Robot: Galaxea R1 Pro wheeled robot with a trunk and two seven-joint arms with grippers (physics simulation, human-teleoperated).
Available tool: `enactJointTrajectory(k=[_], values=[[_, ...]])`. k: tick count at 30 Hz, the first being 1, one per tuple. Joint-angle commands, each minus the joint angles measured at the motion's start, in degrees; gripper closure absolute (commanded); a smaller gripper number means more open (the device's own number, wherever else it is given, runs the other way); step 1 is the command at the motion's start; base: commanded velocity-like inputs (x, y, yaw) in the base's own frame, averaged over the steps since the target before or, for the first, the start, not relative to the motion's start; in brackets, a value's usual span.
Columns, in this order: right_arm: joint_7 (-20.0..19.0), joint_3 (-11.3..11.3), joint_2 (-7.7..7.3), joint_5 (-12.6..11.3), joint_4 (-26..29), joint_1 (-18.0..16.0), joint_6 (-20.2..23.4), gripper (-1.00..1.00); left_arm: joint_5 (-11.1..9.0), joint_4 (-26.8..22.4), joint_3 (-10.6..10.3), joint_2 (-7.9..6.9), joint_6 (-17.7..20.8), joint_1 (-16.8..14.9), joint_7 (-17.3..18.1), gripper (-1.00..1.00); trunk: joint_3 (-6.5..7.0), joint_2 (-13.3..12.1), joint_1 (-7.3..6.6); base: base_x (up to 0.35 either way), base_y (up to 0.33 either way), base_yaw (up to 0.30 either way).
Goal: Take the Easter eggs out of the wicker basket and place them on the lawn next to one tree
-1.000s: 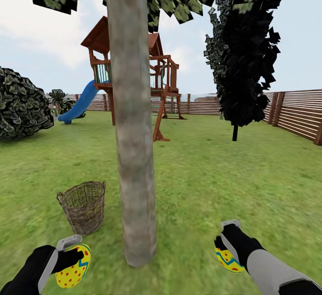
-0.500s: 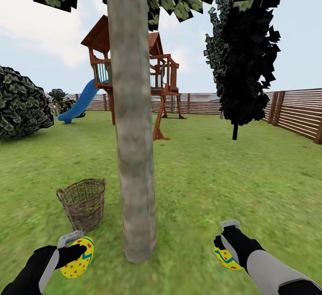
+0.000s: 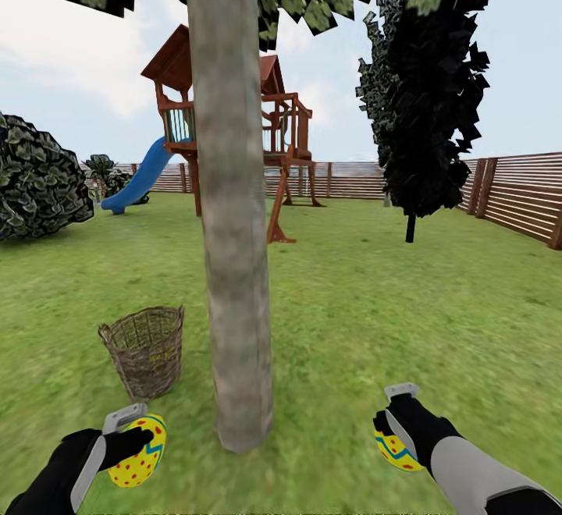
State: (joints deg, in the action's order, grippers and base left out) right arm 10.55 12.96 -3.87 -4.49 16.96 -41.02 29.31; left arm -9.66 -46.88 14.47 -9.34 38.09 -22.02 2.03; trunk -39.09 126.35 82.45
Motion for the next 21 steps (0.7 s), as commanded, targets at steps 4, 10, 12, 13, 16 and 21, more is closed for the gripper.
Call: enactJointTrajectory(k=[4,10,12,13,16,21], values=[[0.34,0.4,-0.01,-0.44,0.1,-0.02,-0.94,1.0,-0.1,0.04,0.2,0.11,0.32,-0.04,0.17,1.0,-0.79,1.65,0.87,0.0,0.0,0.0],[0.35,0.4,0.01,-0.39,0.09,-0.02,-0.92,1.0,-0.1,0.2,0.13,0.12,0.32,-0.04,0.17,1.0,-1.87,4.06,2.19,0.0,0.0,0.0],[0.35,0.4,0.01,-0.41,0.09,-0.02,-0.92,1.0,-0.11,0.2,0.19,0.17,0.32,-0.04,0.17,1.0,-2.23,4.86,2.63,0.0,0.0,0.0],[0.35,0.4,0.01,-0.43,0.09,-0.02,-0.92,1.0,-0.1,0.21,0.2,0.19,0.32,-0.04,0.17,1.0,-2.41,5.26,2.85,0.0,0.0,0.0],[0.35,0.41,0.01,-0.42,0.09,-0.02,-0.92,1.0,-0.1,0.21,0.21,0.47,0.32,-0.04,0.17,1.0,-2.94,6.46,3.51,0.0,0.0,0.0],[0.35,0.44,0.01,-0.38,0.09,-0.02,-0.92,1.0,-0.1,0.21,0.21,0.64,0.24,-0.04,0.17,1.0,-3.84,8.47,4.61,0.0,0.0,0.0]])
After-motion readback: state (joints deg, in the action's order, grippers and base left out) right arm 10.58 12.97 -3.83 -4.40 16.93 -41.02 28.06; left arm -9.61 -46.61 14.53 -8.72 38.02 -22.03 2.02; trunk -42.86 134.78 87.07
